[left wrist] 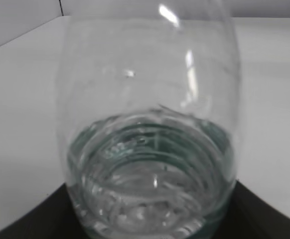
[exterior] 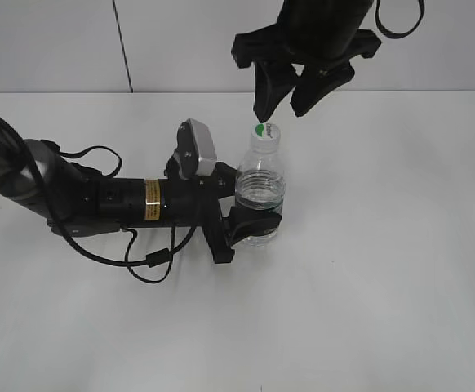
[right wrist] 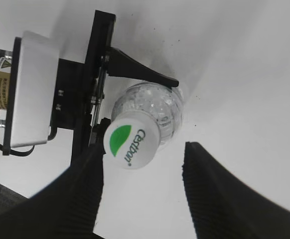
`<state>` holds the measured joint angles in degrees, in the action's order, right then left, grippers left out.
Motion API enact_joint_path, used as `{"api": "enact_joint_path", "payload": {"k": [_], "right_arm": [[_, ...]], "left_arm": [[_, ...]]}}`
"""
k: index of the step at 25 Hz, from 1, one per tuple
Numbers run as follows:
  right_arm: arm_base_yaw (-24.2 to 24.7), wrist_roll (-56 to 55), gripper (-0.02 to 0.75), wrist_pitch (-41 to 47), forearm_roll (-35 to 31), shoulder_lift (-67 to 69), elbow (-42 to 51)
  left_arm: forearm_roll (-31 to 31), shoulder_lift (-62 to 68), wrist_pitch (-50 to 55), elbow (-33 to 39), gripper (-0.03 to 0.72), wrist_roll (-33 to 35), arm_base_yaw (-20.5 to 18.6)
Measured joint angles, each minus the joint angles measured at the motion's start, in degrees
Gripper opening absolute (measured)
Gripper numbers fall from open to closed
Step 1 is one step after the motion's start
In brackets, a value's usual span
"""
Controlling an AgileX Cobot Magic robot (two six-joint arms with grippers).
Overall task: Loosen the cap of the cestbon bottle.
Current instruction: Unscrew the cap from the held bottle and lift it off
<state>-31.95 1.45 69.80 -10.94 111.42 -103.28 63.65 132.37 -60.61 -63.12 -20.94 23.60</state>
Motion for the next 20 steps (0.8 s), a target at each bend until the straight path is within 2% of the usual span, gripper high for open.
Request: {"api": "enact_joint_path", "payload": {"k": [20], "right_arm": [[-1.29, 0.76, 0.411, 0.04, -0.42, 3.09, -0.02]], "left_arm": [[0.0, 0.0, 0.0, 0.0, 0.412, 0.0, 0.0]]}}
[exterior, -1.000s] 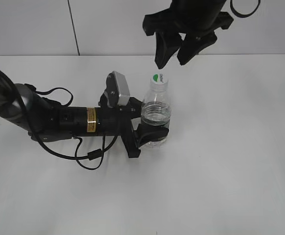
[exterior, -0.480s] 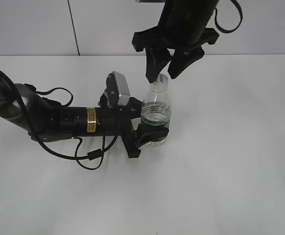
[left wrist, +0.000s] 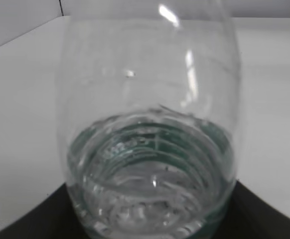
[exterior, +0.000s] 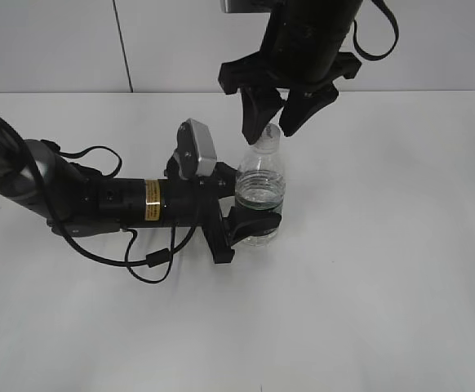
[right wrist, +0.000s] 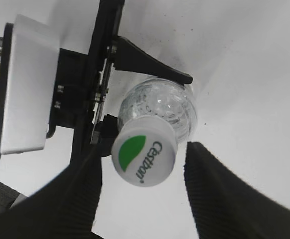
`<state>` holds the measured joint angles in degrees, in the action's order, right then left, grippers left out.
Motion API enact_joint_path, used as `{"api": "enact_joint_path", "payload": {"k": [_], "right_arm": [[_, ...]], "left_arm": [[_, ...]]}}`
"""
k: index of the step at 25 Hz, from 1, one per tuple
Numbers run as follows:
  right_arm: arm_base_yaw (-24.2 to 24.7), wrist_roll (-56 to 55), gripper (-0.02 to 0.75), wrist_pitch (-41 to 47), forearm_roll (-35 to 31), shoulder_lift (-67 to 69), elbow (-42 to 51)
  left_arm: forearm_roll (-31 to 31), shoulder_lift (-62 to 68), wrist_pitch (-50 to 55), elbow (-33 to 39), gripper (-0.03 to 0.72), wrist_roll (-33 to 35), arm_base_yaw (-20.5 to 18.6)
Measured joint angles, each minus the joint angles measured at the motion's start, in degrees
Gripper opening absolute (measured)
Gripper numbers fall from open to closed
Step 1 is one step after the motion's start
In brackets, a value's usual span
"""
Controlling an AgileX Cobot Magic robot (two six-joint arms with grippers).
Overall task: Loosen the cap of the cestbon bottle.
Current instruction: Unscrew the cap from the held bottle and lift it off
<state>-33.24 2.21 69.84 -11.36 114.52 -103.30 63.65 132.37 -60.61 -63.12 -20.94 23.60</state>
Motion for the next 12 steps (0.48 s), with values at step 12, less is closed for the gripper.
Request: {"api": "enact_joint_path", "payload": {"k": [12], "right_arm": [[-0.07, 0.12, 0.411, 0.0, 1.42, 0.28, 0.0]], "left_arm": [[0.0, 0.0, 0.0, 0.0, 0.412, 0.0, 0.0]]}}
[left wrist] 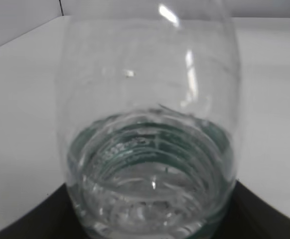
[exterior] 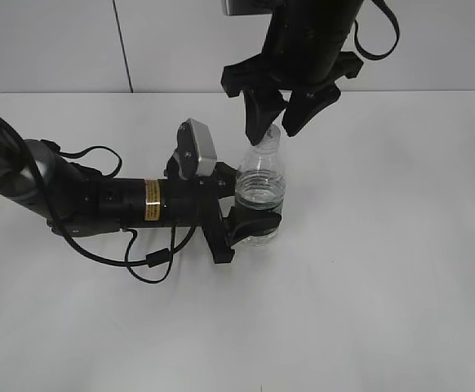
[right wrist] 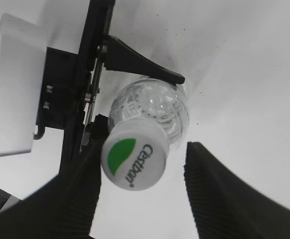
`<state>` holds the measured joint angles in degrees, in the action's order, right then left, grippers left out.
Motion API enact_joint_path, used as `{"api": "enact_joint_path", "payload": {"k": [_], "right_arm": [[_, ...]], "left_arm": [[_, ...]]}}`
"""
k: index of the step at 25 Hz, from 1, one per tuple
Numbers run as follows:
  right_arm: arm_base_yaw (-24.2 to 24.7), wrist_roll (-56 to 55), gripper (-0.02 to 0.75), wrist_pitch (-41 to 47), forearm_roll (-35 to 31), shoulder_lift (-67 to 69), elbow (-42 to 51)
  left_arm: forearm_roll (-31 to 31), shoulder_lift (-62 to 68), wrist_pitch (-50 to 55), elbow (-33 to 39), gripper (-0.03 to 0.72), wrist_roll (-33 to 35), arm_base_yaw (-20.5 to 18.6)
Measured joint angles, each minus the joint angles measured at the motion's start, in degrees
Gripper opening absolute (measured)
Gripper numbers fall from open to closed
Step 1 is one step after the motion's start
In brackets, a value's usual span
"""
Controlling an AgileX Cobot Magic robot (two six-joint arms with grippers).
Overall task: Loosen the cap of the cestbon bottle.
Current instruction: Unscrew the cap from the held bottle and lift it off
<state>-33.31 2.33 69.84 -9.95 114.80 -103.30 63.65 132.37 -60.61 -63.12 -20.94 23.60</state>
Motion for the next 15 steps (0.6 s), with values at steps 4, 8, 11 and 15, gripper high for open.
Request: {"api": "enact_joint_path", "payload": {"k": [4, 8, 11, 15], "right_arm": [[0.0, 0.0, 0.411, 0.0, -0.28, 0.86, 0.0], [0.0, 0.0, 0.386, 0.0, -0.45, 0.97, 0.0], [0.0, 0.06, 0.313, 0.0, -0.84, 0.97, 0.0], [-0.05, 0.36, 0.305, 0.0, -0.84, 0.97, 0.0]], "left_arm": [[0.0, 0.0, 0.0, 0.0, 0.412, 0.0, 0.0], [0.0, 0.0, 0.05, 0.0, 0.412, 0.0, 0.0], [0.0, 0.0, 0.05, 0.0, 0.412, 0.0, 0.0], [0.0, 0.0, 0.11, -0.06, 0.412, 0.0, 0.0]]}}
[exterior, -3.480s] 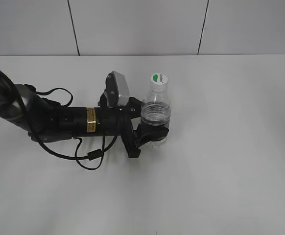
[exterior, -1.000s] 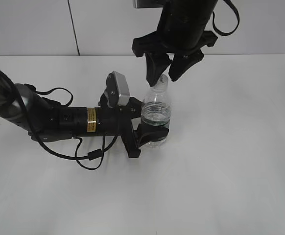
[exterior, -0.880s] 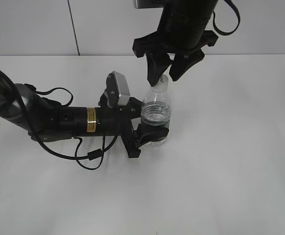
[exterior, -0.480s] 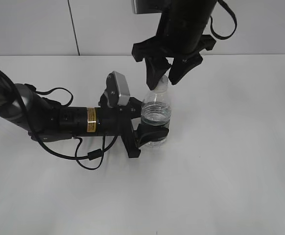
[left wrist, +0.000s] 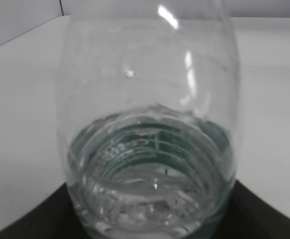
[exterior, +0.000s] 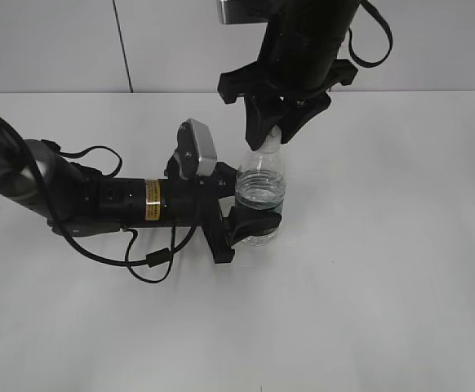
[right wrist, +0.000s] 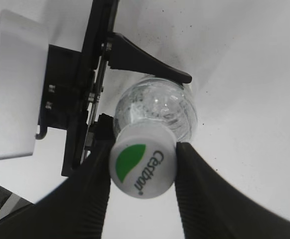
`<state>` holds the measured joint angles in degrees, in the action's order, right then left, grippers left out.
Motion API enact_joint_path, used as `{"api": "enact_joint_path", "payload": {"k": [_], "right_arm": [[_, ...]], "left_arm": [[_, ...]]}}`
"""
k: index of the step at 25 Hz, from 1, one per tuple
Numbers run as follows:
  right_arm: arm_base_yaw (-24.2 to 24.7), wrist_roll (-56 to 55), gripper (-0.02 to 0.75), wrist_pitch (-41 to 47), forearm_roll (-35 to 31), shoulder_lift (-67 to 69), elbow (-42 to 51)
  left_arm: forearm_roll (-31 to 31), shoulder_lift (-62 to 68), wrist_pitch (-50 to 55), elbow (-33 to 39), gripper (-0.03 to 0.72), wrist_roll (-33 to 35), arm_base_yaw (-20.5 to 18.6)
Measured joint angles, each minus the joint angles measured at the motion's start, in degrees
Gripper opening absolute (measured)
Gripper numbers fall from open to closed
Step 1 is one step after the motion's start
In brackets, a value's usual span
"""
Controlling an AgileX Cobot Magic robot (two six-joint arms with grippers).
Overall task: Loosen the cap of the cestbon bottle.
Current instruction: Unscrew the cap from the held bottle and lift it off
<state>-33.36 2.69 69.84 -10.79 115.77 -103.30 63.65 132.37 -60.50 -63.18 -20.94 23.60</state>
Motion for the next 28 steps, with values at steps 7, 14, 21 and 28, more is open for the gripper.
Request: {"api": "enact_joint_path", "payload": {"k": [7, 14, 21, 28], "right_arm": [[0.0, 14.66, 0.305, 0.0, 0.0, 0.0, 0.0], [0.0, 47.75, 0.305, -0.17, 0.0, 0.0, -0.19], [0.0, 72.34, 0.305, -0.12, 0.0, 0.0, -0.19], [0.0, 76.62, 0.305, -0.12, 0.05, 0.0, -0.21]], "left_arm": [[0.0, 0.0, 0.05, -0.05, 0.412, -0.11, 0.0], [0.26, 0.0, -0.01, -0.05, 0.412, -0.06, 0.0], [0.42, 0.0, -0.05, -0.05, 0.412, 0.11, 0.0], [0.42, 0.0, -0.05, -0.05, 0.412, 0.22, 0.0]]}}
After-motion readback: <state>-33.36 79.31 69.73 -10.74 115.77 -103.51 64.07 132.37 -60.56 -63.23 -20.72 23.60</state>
